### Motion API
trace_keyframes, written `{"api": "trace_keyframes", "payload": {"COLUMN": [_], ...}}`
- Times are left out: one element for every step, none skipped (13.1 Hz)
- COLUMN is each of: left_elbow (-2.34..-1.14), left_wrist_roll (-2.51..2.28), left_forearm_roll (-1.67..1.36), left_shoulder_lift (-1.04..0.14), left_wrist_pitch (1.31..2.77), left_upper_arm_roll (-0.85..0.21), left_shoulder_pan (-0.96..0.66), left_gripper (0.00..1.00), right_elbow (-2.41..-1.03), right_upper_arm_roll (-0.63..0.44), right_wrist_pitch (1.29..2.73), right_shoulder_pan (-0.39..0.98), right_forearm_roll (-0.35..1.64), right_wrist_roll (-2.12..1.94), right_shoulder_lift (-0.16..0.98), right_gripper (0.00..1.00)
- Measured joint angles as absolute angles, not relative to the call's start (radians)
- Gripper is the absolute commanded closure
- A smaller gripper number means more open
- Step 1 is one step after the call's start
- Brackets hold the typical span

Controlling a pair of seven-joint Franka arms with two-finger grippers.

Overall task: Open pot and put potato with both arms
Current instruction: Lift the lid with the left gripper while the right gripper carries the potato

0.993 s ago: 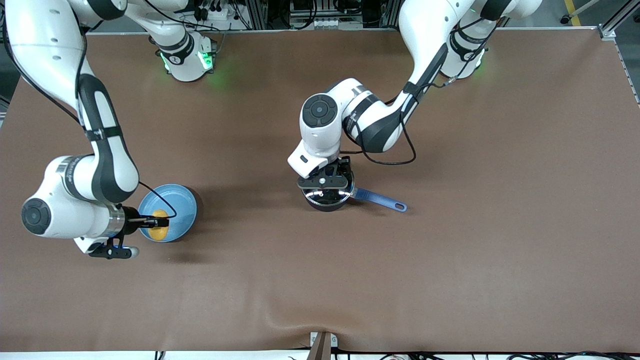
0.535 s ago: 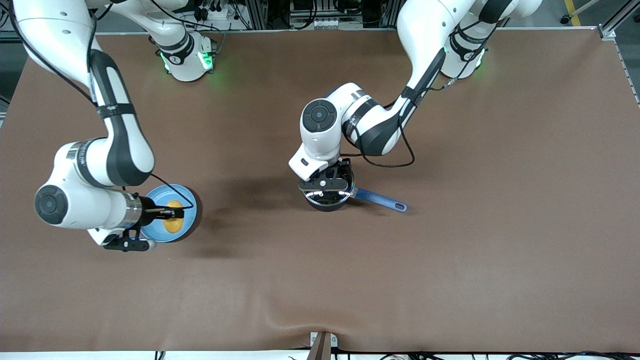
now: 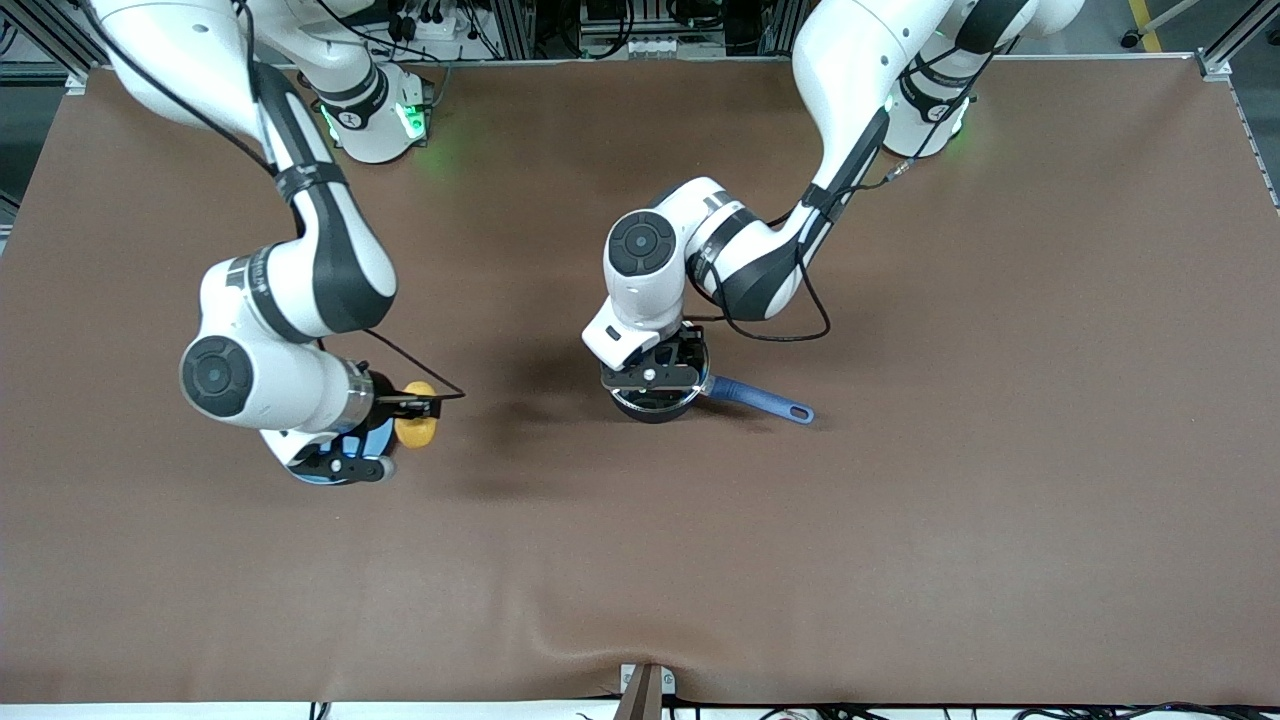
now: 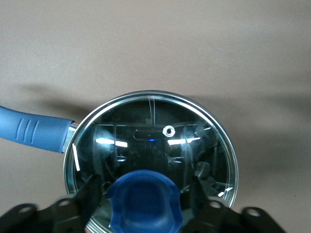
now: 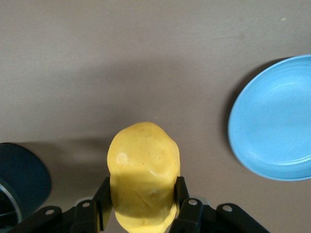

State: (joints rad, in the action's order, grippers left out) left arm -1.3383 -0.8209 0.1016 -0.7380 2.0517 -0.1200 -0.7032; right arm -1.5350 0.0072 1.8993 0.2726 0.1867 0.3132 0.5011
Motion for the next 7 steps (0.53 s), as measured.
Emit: {"api": "trace_keyframes", "payload": {"left_elbow": [-1.339, -1.339, -1.34, -1.34, -1.34, -1.34, -1.34], "left_wrist_roll": [-0.822, -0.823, -0.825, -0.832, -0.845, -0.858, -0.866], "left_forearm_roll": [0.102, 0.102, 0.102, 0.102, 0.102, 0.102, 0.102], "left_shoulder_lift": [-0.738, -0.738, -0.737, -0.737, -0.737, -0.737, -0.737], "left_wrist_pitch": [2.052, 2.052, 2.052, 2.052, 2.051, 2.051, 2.051], "left_upper_arm_roll": [-0.12, -0.12, -0.119, -0.119, -0.119, -0.119, -0.119], "left_shoulder_pan": [-0.703, -0.703, -0.703, -0.703, -0.703, -0.703, -0.703], "left_gripper": [0.45, 0.56, 0.72, 0.88, 1.0, 1.0, 1.0], "right_elbow": [-1.535, -1.535, -1.535, -1.535, -1.535, -1.535, -1.535], "right_upper_arm_roll": [0.007, 0.007, 0.007, 0.007, 0.007, 0.008, 0.007], "right_wrist_pitch": [1.899, 1.899, 1.9, 1.901, 1.903, 1.904, 1.907], "right_shoulder_pan": [0.287, 0.299, 0.312, 0.324, 0.337, 0.35, 0.361], "right_forearm_roll": [0.199, 0.217, 0.237, 0.252, 0.262, 0.274, 0.285], "right_wrist_roll": [0.327, 0.338, 0.349, 0.36, 0.371, 0.379, 0.384], "right_shoulder_lift": [0.497, 0.495, 0.495, 0.495, 0.495, 0.495, 0.495], "right_gripper": [0.84, 0.84, 0.84, 0.84, 0.84, 0.84, 0.84]}}
